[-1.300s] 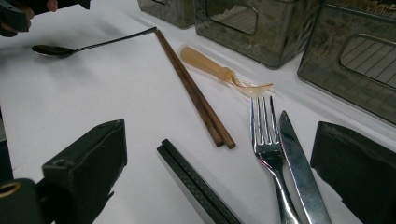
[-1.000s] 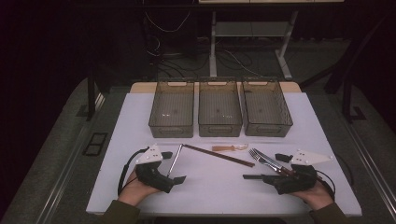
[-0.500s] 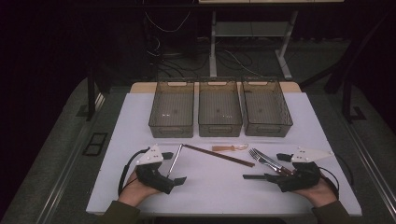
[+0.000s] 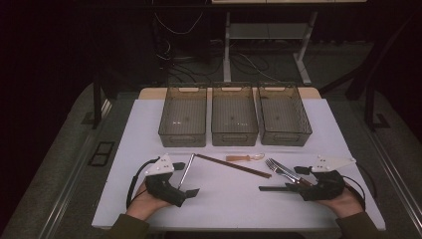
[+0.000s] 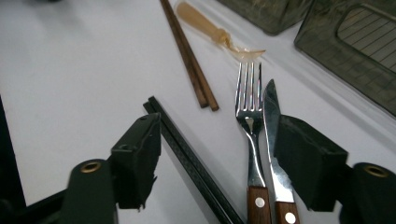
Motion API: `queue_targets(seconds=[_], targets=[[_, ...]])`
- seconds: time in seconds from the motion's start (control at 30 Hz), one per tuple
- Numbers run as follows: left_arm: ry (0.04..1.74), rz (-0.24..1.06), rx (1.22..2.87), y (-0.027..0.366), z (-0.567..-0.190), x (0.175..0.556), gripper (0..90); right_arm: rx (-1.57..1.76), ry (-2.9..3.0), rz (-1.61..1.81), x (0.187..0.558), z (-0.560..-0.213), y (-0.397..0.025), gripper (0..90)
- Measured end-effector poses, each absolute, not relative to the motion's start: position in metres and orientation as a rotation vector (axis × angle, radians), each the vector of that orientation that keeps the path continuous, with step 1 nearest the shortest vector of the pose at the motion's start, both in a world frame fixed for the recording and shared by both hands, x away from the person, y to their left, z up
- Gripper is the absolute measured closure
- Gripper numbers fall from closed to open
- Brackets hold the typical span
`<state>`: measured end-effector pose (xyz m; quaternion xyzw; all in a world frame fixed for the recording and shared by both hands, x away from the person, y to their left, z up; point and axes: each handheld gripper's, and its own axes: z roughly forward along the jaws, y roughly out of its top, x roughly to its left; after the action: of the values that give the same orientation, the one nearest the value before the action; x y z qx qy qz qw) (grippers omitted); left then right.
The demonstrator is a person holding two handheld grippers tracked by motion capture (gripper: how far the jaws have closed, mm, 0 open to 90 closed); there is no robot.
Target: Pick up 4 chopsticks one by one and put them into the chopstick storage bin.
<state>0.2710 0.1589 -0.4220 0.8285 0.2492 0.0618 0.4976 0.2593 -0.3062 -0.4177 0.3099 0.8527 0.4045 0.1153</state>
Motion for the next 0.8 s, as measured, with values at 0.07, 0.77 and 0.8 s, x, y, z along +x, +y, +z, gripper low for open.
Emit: queue_targets(seconds=[0.07,0.77,0.8], targets=[[0.602,0.148,2.008,0.159,-0.422,0.271,0.0,0.893,2.527,1.163,0.260,-0.420,-0.305,36.7],[0.603,0.134,2.007,0.160,-0.424,0.272,0.0,0.794,2.709,1.028,0.268,-0.433,-0.304,55.1],[0.602,0.134,2.007,0.160,-0.424,0.272,0.0,0.794,2.709,1.028,0.268,-0.433,-0.304,55.1]])
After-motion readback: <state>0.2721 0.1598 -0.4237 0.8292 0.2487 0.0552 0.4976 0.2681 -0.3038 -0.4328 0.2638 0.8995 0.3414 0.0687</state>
